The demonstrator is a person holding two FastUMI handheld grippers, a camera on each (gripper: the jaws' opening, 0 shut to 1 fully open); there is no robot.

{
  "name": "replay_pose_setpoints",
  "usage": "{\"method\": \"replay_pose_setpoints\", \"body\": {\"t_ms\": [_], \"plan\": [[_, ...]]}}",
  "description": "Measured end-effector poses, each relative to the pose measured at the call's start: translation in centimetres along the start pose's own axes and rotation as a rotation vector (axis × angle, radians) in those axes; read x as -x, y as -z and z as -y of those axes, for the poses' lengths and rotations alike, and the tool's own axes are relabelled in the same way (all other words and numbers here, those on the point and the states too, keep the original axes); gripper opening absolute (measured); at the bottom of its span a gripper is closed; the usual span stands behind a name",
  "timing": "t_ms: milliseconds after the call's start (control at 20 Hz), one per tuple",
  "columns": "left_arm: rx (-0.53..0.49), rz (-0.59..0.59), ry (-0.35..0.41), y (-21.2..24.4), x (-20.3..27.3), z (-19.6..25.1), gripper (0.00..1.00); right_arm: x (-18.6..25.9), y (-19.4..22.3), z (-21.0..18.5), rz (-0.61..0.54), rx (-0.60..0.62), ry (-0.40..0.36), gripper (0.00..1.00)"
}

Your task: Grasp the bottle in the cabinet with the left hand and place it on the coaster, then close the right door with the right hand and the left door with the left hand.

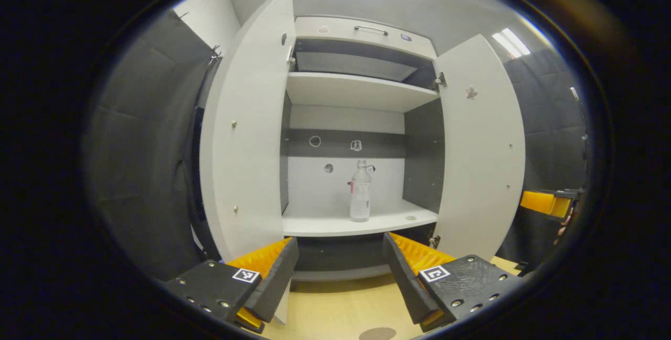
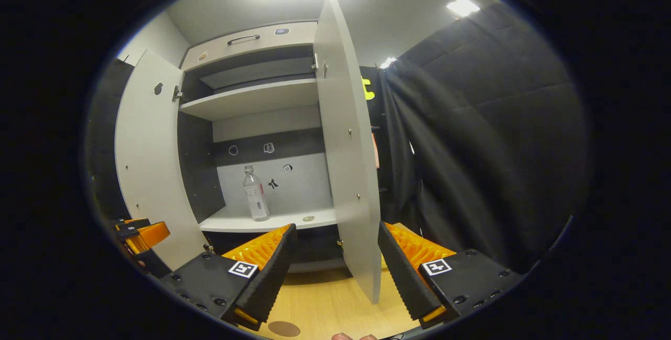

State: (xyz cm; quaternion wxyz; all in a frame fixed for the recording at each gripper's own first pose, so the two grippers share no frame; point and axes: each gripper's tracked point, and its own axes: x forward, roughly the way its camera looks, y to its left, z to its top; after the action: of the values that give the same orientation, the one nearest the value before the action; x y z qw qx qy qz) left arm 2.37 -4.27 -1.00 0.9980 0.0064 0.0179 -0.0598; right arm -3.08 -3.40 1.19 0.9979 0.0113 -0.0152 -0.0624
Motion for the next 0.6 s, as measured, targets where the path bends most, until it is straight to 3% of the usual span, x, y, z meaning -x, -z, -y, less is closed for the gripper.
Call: {"method": "replay_pose_setpoints", "body": {"t_ms": [600], "plan": [[-0.049, 0.05, 0.091, -5.2, -14.2, 2.9, 0.94, -1.5, -1.7, 11.9, 0.03, -0.014, 0.272, 0.98]]}}
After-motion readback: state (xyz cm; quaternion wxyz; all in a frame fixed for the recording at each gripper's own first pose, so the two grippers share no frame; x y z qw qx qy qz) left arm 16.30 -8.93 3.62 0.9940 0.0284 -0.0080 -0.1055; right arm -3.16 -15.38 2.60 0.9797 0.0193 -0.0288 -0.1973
